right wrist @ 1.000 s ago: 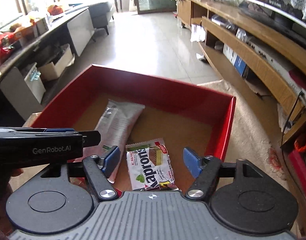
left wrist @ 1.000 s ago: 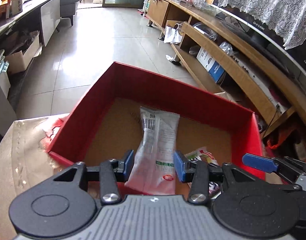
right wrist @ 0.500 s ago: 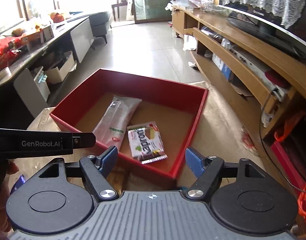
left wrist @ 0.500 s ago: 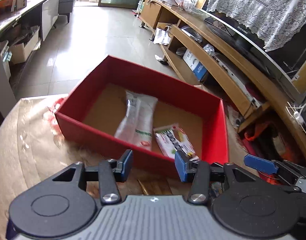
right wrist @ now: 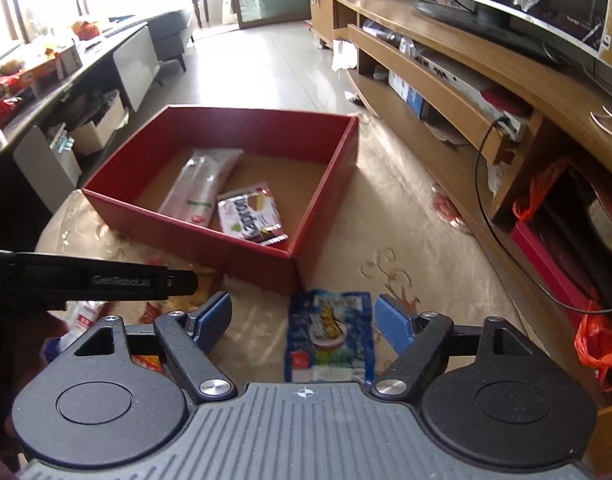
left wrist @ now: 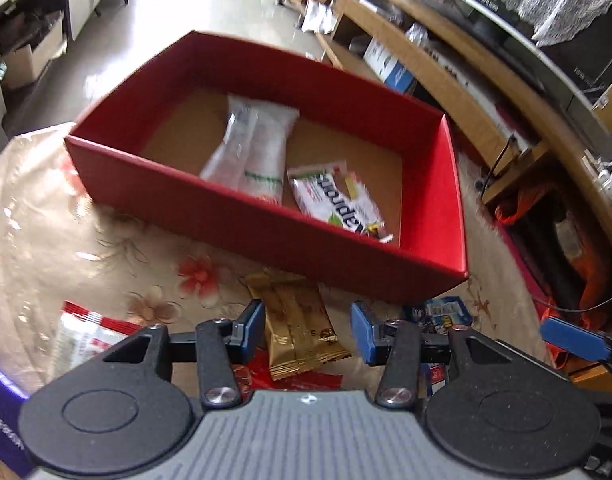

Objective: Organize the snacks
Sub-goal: 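Grasp the blue sausage pack with the right tool while the left tool grasps the gold pastry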

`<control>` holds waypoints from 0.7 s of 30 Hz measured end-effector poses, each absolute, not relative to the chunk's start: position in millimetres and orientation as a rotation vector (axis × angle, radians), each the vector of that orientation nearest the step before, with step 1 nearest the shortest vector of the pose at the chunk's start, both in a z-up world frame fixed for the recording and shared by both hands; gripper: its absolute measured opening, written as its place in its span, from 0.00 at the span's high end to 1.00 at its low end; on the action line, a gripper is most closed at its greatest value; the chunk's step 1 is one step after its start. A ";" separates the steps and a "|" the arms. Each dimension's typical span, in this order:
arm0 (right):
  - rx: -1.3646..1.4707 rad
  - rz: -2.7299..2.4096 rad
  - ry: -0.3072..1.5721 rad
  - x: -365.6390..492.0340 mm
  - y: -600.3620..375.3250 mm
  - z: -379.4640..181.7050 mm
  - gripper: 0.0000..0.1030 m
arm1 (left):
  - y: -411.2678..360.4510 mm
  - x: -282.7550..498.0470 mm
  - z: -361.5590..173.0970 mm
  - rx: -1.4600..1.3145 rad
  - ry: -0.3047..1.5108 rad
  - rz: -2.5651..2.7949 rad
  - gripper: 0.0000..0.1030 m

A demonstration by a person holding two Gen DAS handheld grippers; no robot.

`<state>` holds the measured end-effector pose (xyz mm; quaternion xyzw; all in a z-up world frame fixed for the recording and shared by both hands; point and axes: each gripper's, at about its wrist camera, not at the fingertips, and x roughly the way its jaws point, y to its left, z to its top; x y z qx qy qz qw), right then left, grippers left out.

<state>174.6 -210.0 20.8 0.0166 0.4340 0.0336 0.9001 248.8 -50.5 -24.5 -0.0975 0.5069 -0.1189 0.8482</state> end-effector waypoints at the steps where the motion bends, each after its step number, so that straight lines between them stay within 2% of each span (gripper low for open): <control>1: 0.037 0.064 0.905 176.0 -213.3 19.4 0.19 | -53.4 251.2 -28.6 -0.201 1.075 -0.244 0.59; 9: 0.029 0.045 0.953 182.1 -228.5 7.7 0.19 | -65.2 267.1 -50.1 -0.185 1.097 -0.197 0.45; 11: 0.023 0.044 0.964 184.6 -228.8 4.6 0.18 | -68.4 268.6 -51.0 -0.168 1.096 -0.198 0.45; 13: 0.015 0.047 0.979 187.9 -228.9 0.3 0.18 | -70.9 265.4 -52.0 -0.144 1.087 -0.191 0.46; 15: 0.014 0.036 0.996 192.3 -231.0 -3.2 0.18 | -73.5 260.5 -52.4 -0.083 1.074 -0.175 0.60; 18: 0.010 0.034 1.021 197.2 -232.6 -9.3 0.16 | -69.9 254.7 -51.8 -0.072 1.088 -0.196 0.66; 21: 0.021 0.042 1.046 201.4 -231.5 -18.3 0.16 | -64.7 250.0 -49.7 -0.083 1.103 -0.208 0.67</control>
